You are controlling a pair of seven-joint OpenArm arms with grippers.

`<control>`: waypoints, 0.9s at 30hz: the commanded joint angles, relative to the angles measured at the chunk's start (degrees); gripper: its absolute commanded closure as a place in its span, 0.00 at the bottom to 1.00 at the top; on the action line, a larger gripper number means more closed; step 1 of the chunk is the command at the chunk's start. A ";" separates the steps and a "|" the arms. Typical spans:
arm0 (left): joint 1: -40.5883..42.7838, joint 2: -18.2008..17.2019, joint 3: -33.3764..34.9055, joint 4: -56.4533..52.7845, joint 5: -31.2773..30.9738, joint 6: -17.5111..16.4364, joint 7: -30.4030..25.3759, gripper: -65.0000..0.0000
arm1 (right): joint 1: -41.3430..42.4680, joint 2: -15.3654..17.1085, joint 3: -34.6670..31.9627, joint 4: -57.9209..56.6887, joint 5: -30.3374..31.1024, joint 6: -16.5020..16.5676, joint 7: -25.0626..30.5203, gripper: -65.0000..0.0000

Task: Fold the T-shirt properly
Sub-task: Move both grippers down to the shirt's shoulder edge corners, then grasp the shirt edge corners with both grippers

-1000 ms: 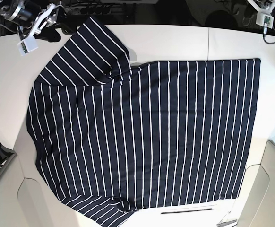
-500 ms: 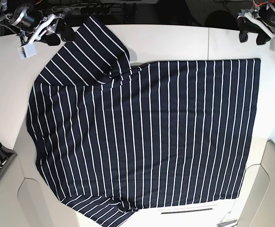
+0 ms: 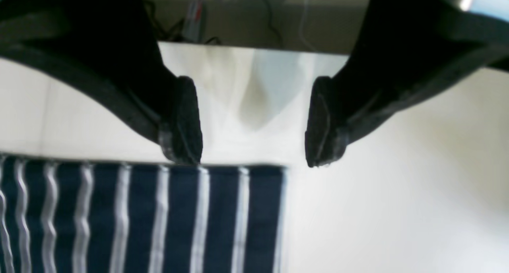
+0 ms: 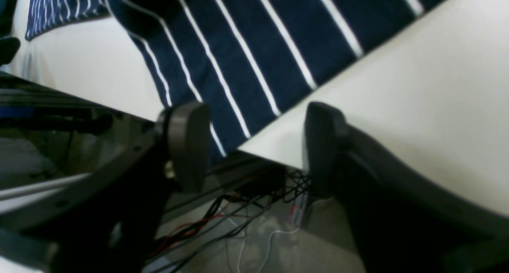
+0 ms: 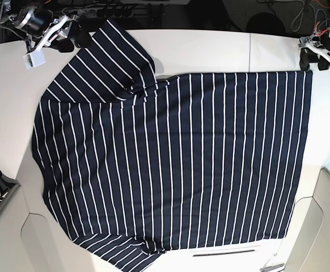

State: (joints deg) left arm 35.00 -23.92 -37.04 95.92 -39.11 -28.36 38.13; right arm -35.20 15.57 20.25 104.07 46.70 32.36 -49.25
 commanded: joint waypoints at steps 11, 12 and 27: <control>-3.56 -4.00 -0.50 -6.88 -1.33 -0.15 -1.11 0.33 | -0.20 0.57 0.37 0.81 -0.81 0.42 1.33 0.42; -4.17 -4.02 -0.50 -7.85 -1.99 -0.17 -1.09 0.33 | -0.22 0.57 0.37 0.81 -0.81 0.42 1.33 0.42; -8.15 -3.63 0.04 -13.18 -8.48 -3.02 2.36 0.33 | -0.02 -4.68 0.35 0.81 -0.79 0.42 1.22 0.42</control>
State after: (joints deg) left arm 26.63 -26.85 -37.04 82.37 -47.37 -30.55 39.53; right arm -35.20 10.39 20.25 104.07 44.99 32.36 -48.88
